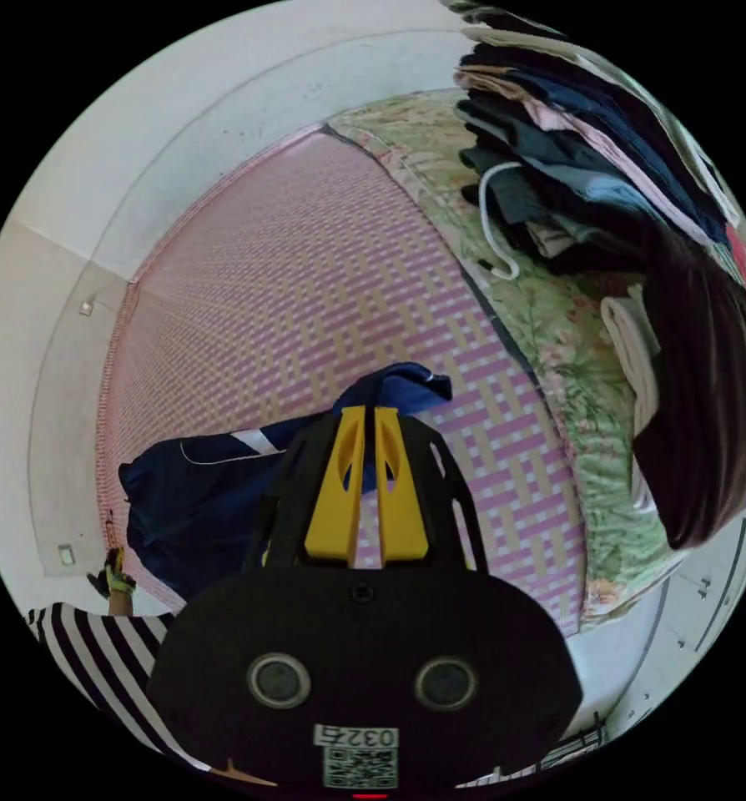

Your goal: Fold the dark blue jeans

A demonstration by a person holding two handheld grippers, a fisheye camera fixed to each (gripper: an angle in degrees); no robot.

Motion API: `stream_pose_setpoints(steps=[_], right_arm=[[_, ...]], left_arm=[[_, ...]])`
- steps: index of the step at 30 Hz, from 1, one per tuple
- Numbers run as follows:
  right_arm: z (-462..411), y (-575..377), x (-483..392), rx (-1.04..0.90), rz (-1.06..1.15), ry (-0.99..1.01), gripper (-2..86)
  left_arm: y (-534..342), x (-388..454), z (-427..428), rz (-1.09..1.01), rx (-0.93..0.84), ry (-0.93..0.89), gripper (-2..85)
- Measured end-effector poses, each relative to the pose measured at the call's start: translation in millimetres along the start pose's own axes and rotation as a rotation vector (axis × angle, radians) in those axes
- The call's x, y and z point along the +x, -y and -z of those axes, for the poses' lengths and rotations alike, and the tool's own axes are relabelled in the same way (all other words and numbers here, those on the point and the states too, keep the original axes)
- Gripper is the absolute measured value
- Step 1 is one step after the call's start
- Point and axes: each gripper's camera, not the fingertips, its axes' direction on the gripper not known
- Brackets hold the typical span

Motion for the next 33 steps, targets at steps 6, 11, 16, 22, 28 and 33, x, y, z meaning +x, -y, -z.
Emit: stream_pose_setpoints(steps=[6,11,16,22,28,33], right_arm=[[30.7,59.6,-76.1,0.071,0.249,0.055,-0.6],[103.0,85.0,-126.2,0.227,0.421,0.053,-0.6],[107.2,103.2,-103.5,0.245,0.361,0.006,0.4],[4.4,109.6,-21.2,0.021,0.063,0.021,7.8],[-49.8,-0.4,31.2,-0.186,0.034,0.302,8.1],[-68.9,-99.0,63.0,-0.275,-0.042,0.463,8.4]], left_arm=[[33.1,162.6,-158.0,-0.369,-0.487,-0.322,-0.9],[75.8,184.8,-248.8,-0.323,-0.558,-0.062,-1.0],[115.2,142.8,-259.8,-0.087,-0.431,-0.111,-1.0],[129.7,115.2,-251.6,-0.036,-0.386,-0.194,-0.9],[99.5,102.6,-201.7,-0.265,-0.42,-0.259,-0.9],[-8.1,126.6,-210.1,-0.475,-0.744,-0.492,-0.9]])
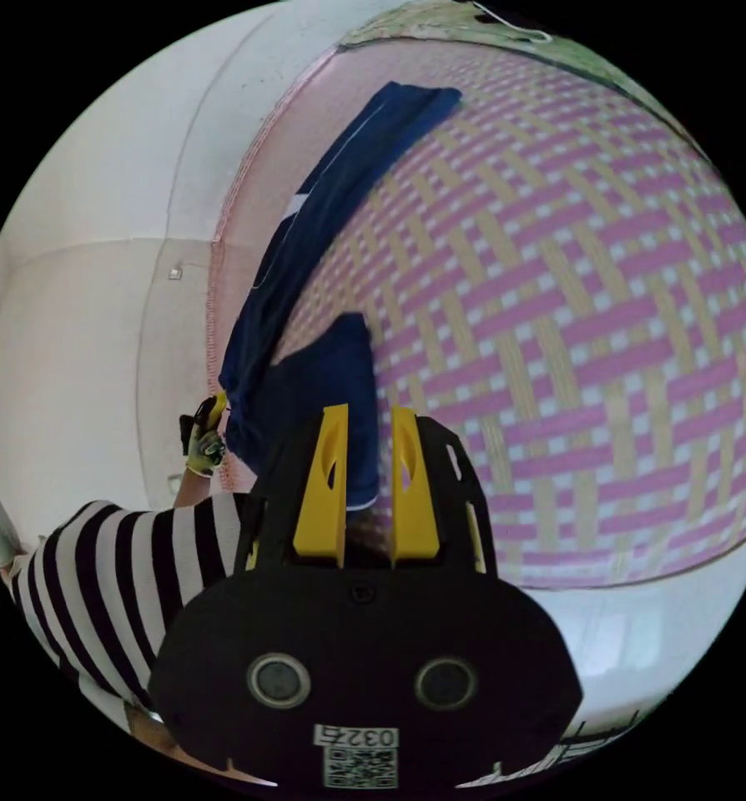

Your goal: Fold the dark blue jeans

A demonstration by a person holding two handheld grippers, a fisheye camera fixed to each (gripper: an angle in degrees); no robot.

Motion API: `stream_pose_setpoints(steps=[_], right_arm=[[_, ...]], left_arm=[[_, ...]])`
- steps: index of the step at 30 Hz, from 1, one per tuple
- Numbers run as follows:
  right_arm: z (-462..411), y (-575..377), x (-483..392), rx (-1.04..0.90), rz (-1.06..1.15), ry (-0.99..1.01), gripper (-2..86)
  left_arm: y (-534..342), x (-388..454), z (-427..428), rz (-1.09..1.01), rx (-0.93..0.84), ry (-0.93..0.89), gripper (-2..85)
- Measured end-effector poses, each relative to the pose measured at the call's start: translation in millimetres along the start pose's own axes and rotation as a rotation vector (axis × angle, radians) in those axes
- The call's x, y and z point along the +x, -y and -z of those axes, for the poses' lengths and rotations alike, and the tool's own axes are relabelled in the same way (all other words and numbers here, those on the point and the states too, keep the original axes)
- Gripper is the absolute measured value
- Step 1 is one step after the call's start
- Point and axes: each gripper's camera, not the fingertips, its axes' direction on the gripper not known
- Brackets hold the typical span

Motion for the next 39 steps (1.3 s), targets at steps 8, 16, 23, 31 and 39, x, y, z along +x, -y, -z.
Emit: stream_pose_setpoints(steps=[8,16,23,31,39], right_arm=[[-30.3,-37.6,23.6,-0.045,0.003,0.104,4.6],[-10.1,-53.1,-118.8,0.087,0.602,-0.229,3.7],[-36.5,-62.4,-173.6,0.089,0.867,-0.238,3.8],[-21.7,-11.7,-55.2,-0.063,0.392,0.116,6.0],[-78.8,23.7,-22.3,-0.317,0.197,0.364,8.6]], left_arm=[[-75.6,88.5,-205.2,-0.192,-0.671,-0.279,4.3],[-77.3,133.4,-206.7,-0.311,-0.794,-0.292,11.2],[-25.2,65.1,-110.0,-0.273,-0.619,-0.257,-0.5],[24.3,-153.2,68.7,0.053,-0.28,-0.206,-1.4],[30.6,-259.5,113.9,0.194,-0.21,-0.221,-1.5]])
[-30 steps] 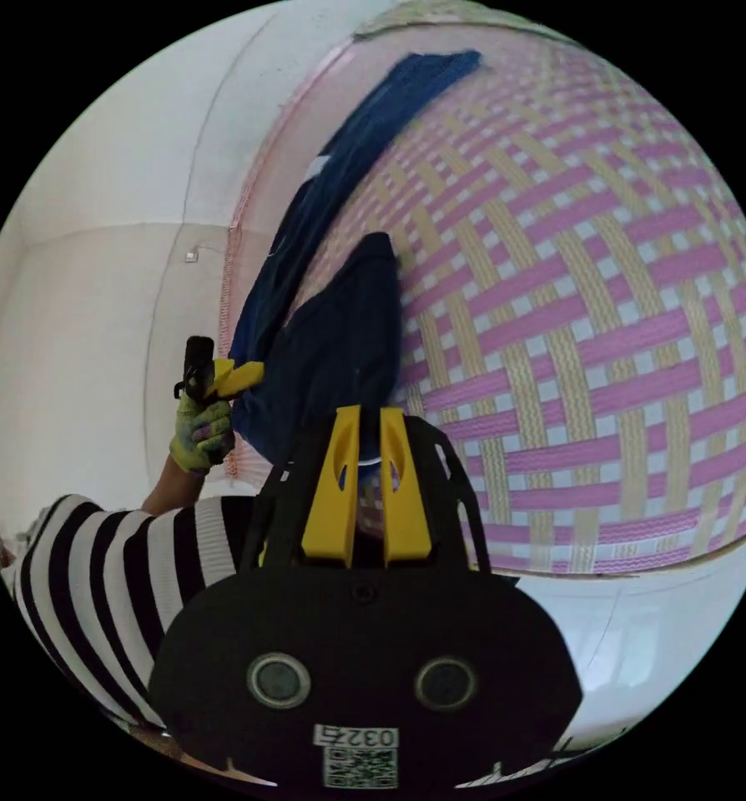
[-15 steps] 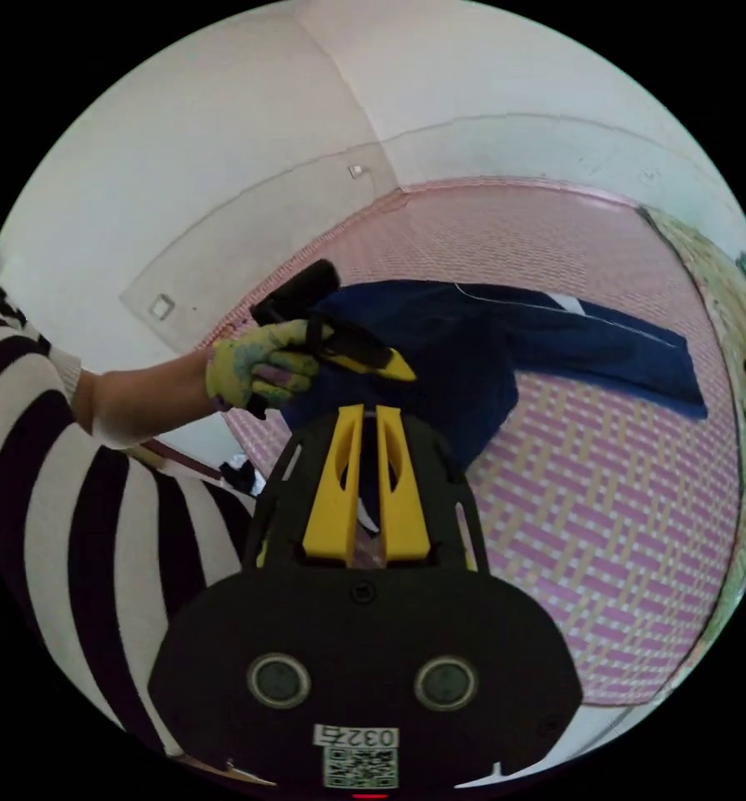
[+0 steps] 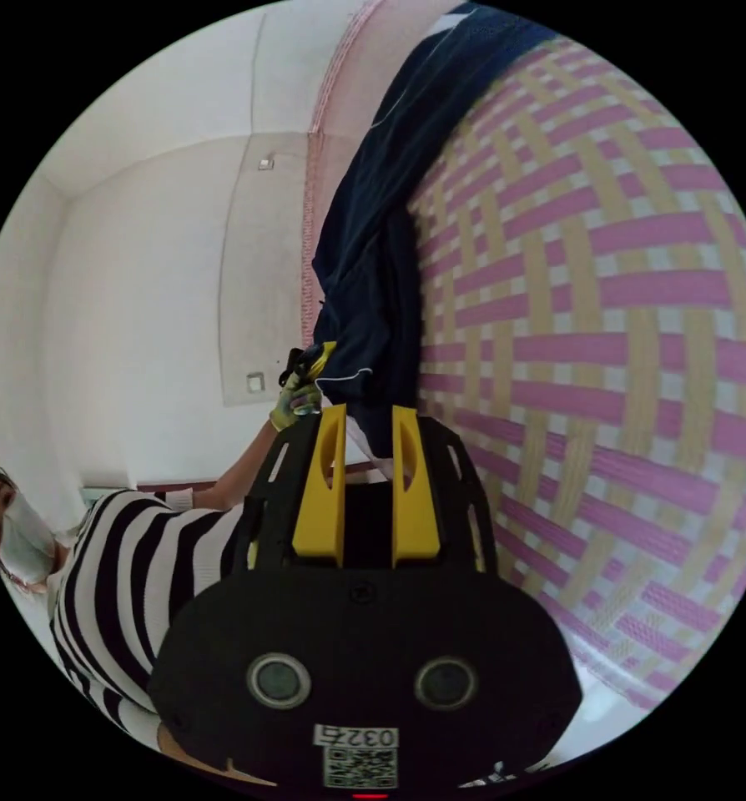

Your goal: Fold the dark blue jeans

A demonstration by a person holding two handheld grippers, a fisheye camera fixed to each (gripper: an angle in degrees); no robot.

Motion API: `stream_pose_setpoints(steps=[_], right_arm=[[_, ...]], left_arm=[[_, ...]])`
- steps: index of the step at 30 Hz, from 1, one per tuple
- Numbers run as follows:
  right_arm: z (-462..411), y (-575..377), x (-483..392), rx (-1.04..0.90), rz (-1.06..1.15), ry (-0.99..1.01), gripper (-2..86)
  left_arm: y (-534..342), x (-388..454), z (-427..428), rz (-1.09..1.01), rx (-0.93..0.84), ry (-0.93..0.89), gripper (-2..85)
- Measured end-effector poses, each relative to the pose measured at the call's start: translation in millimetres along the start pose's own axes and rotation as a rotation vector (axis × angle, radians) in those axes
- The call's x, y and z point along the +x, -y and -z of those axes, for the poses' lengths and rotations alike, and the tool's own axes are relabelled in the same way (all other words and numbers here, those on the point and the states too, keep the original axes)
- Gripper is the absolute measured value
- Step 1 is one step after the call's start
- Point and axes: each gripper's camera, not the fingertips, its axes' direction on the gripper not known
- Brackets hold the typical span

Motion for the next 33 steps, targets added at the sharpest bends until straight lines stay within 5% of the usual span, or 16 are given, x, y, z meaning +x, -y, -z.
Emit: stream_pose_setpoints(steps=[9,16,21,27,30,33], right_arm=[[-35.2,49.2,-16.0,-0.152,0.057,-0.083,8.0],[-30.5,53.9,-30.0,-0.161,0.149,-0.109,-0.8],[53.8,40.7,-48.8,0.04,0.246,-0.052,-1.0],[254.5,-35.4,-119.8,0.34,0.509,-0.439,-0.9],[335.0,-84.9,-99.8,0.405,0.386,-0.59,-0.7],[375.7,-119.9,-6.5,0.408,-0.103,-0.777,0.0]], left_arm=[[26.5,-34.8,24.9,-0.004,0.009,-0.061,-1.5],[36.2,-55.8,39.7,-0.027,0.017,-0.104,-1.5],[42.1,-26.4,18.1,-0.154,-0.054,-0.248,-1.5],[22.8,98.4,-137.4,-0.509,-0.511,-0.329,-0.2],[4.7,108.3,-200.6,-0.588,-0.661,-0.263,-1.3],[6.7,62.0,-230.0,-0.488,-0.678,-0.206,-1.6]])
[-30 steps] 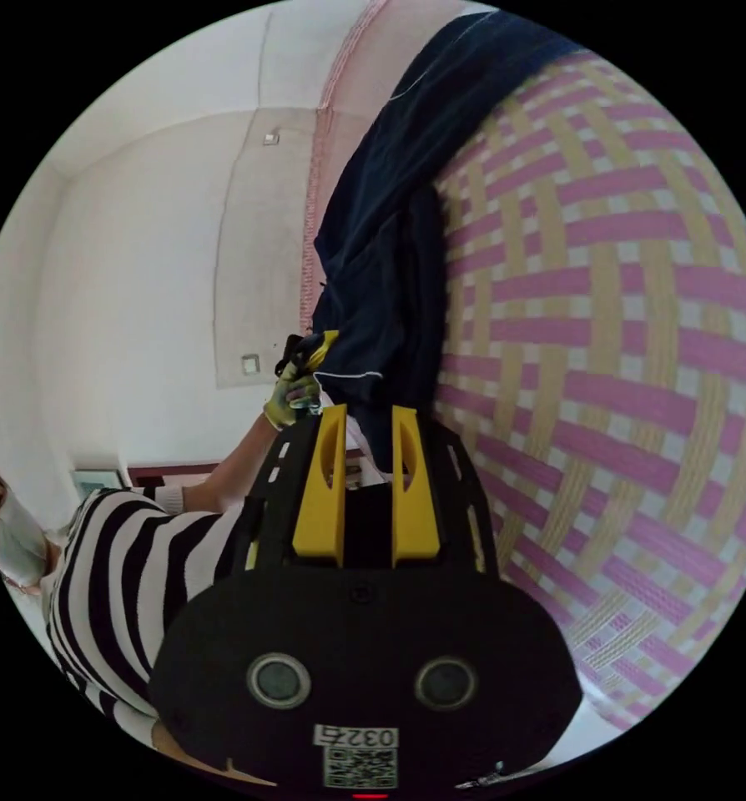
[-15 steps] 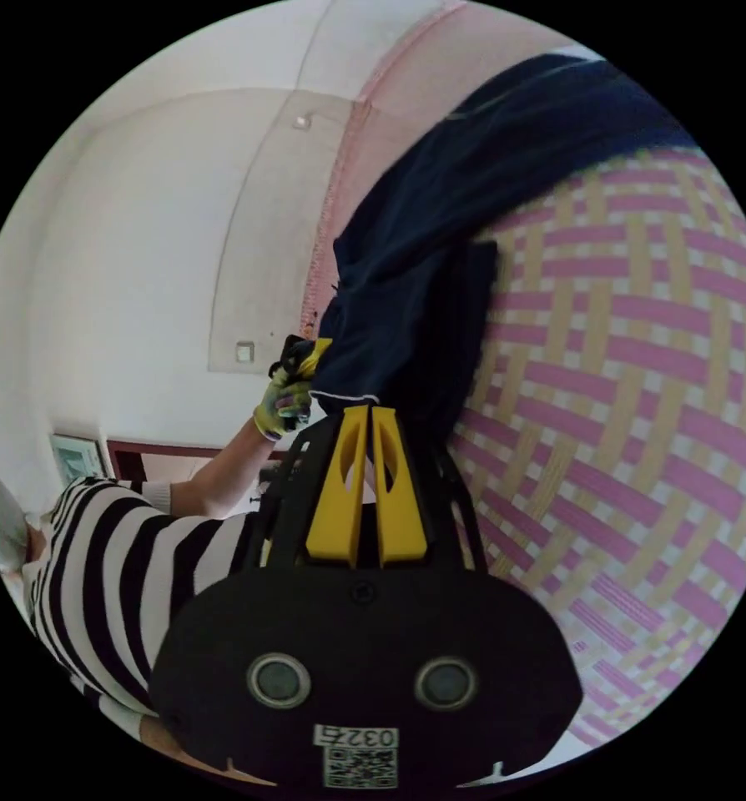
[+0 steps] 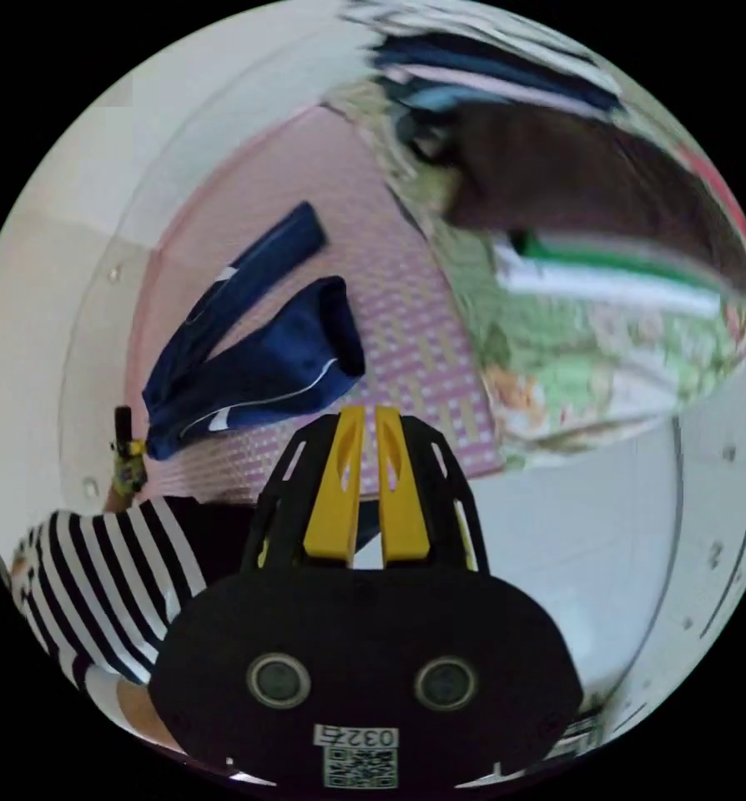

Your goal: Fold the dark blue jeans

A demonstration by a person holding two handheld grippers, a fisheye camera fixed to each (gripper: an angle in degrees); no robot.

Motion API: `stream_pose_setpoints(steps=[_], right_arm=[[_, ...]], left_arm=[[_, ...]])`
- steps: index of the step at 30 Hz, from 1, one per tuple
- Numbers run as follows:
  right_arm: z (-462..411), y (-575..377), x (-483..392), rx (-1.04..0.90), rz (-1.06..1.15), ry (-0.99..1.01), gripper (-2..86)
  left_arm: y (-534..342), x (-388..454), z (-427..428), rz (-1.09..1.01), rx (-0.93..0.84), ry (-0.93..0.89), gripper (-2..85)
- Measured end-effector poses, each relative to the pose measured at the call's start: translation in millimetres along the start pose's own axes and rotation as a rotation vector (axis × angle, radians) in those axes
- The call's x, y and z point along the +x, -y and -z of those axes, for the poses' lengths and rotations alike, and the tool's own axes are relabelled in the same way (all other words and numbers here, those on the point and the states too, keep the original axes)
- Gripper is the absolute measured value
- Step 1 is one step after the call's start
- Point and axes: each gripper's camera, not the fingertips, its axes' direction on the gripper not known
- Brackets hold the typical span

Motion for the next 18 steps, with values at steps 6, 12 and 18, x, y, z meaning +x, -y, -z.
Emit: stream_pose_setpoints(steps=[6,12,18], right_arm=[[-63.6,-82.1,49.3,0.061,-0.277,0.207,1.8],[-99.0,-86.1,29.9,0.219,-0.403,0.352,6.3],[-111.6,-59.3,13.7,0.233,-0.479,0.405,7.7]], left_arm=[[-47.2,-82.2,31.6,0.231,0.231,0.109,-1.0],[-40.2,-109.9,42.1,0.35,0.326,0.41,-0.9],[5.1,-128.0,-7.4,0.337,0.127,0.487,-0.9]])
